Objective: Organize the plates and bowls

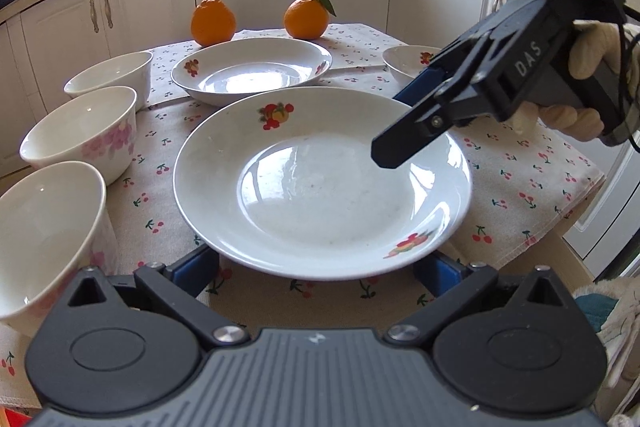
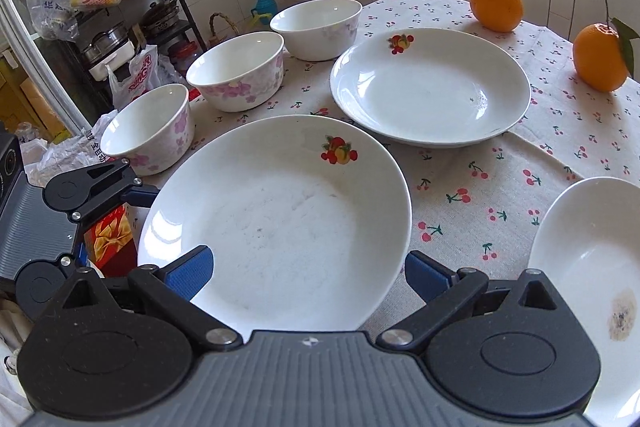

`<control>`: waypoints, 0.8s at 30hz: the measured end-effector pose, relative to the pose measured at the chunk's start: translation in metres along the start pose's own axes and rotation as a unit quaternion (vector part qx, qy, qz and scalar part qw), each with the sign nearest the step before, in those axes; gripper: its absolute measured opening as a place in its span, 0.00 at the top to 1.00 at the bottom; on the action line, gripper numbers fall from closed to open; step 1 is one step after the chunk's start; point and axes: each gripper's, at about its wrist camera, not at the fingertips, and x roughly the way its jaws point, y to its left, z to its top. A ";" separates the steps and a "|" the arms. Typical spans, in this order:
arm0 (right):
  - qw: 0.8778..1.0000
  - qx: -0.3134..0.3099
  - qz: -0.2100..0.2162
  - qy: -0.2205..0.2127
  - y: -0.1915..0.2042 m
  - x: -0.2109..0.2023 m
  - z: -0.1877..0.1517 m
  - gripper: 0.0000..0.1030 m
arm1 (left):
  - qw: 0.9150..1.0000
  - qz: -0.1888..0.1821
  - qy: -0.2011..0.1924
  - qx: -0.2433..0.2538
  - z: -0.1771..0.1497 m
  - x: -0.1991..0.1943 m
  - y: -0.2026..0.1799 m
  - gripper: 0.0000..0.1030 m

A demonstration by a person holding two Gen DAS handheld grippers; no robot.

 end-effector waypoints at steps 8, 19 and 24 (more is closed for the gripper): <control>0.999 0.016 0.036 0.019 -0.017 0.017 0.021 0.00 | 1.000 0.001 -0.006 0.014 -0.001 -0.002 -0.003 0.00; 0.996 0.045 0.070 0.036 -0.031 0.025 0.034 0.11 | 1.000 -0.005 -0.005 0.014 0.000 -0.003 -0.002 0.00; 0.994 0.056 0.088 0.039 -0.036 0.027 0.040 0.11 | 1.000 -0.006 -0.004 0.016 0.001 -0.002 -0.002 0.00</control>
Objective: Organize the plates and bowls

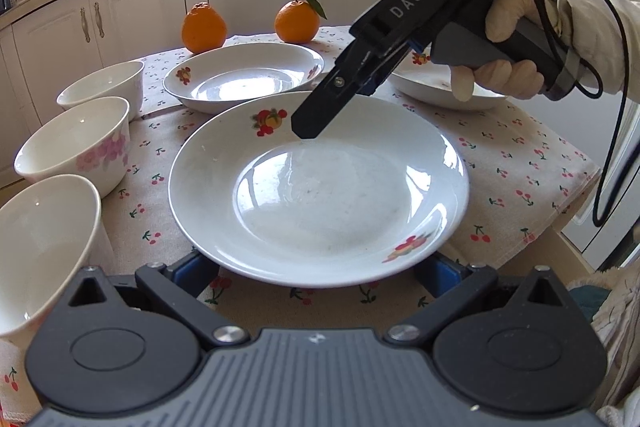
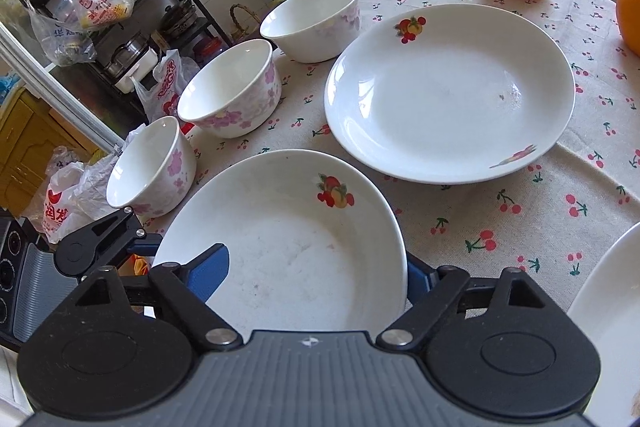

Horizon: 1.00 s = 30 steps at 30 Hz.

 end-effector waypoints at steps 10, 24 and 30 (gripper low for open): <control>1.000 0.001 0.003 0.006 0.000 0.000 0.002 0.11 | 1.000 -0.007 0.007 0.001 0.002 0.002 0.002 0.02; 1.000 -0.008 -0.011 -0.004 0.006 -0.009 -0.001 0.10 | 1.000 -0.007 0.015 0.022 0.011 -0.001 0.000 0.05; 1.000 -0.007 -0.017 -0.018 0.004 -0.019 -0.003 0.10 | 0.999 -0.011 0.018 0.033 0.020 -0.001 -0.003 0.05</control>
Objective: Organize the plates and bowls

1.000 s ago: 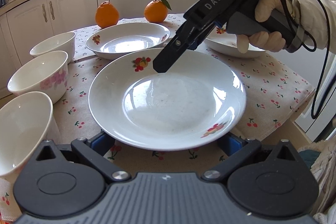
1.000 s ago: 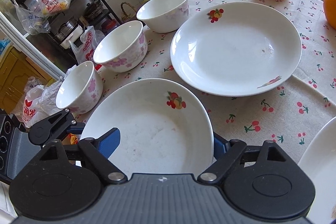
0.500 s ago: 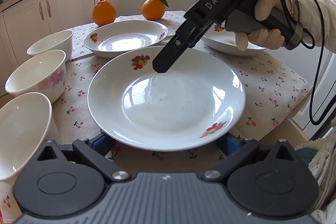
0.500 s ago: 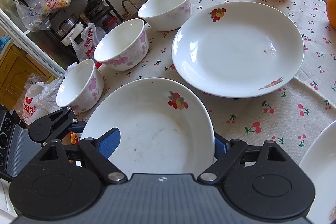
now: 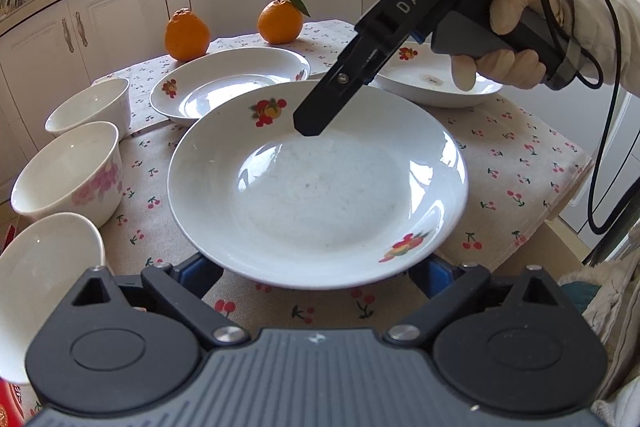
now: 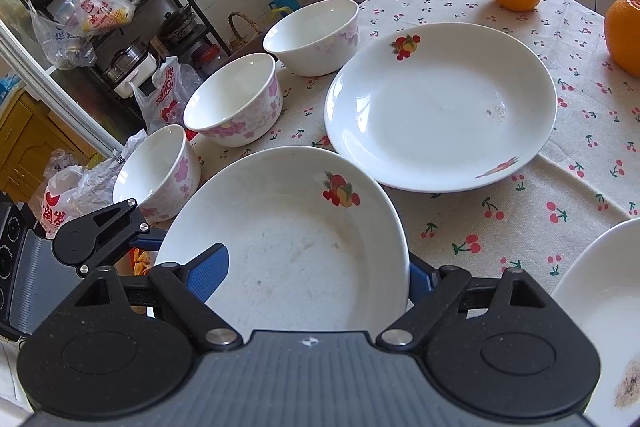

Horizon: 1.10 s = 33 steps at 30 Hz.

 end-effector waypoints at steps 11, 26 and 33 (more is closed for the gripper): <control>0.999 0.009 -0.013 -0.028 -0.013 -0.029 -0.011 0.10 | 1.000 -0.018 0.000 0.019 0.023 0.005 -0.010 0.05; 0.995 0.043 -0.060 -0.071 -0.051 -0.082 -0.028 0.10 | 0.996 -0.064 -0.007 0.060 0.072 0.040 -0.031 0.05; 0.990 0.063 -0.089 -0.090 -0.081 -0.107 -0.040 0.10 | 0.993 -0.089 -0.011 0.077 0.097 0.066 -0.046 0.05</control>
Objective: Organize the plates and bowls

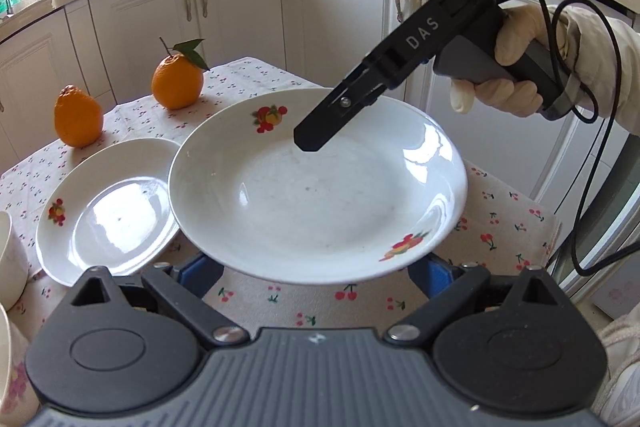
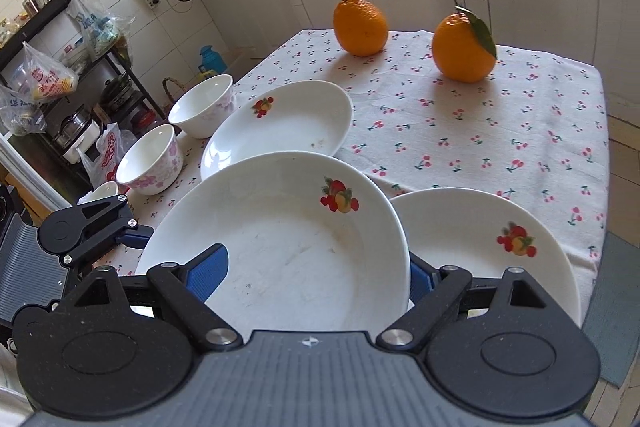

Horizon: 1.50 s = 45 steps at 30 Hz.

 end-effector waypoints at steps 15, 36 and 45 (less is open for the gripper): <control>0.999 0.040 -0.029 -0.022 -0.055 -0.014 -0.014 0.09 | 0.999 -0.028 0.009 0.017 0.028 0.047 -0.010 0.05; 0.997 0.061 -0.050 -0.020 -0.073 -0.016 -0.025 0.09 | 0.999 -0.039 0.016 0.011 0.034 0.062 -0.011 0.05; 0.995 0.068 -0.066 -0.023 -0.071 -0.025 -0.029 0.09 | 0.998 -0.054 0.016 0.002 0.034 0.065 -0.007 0.05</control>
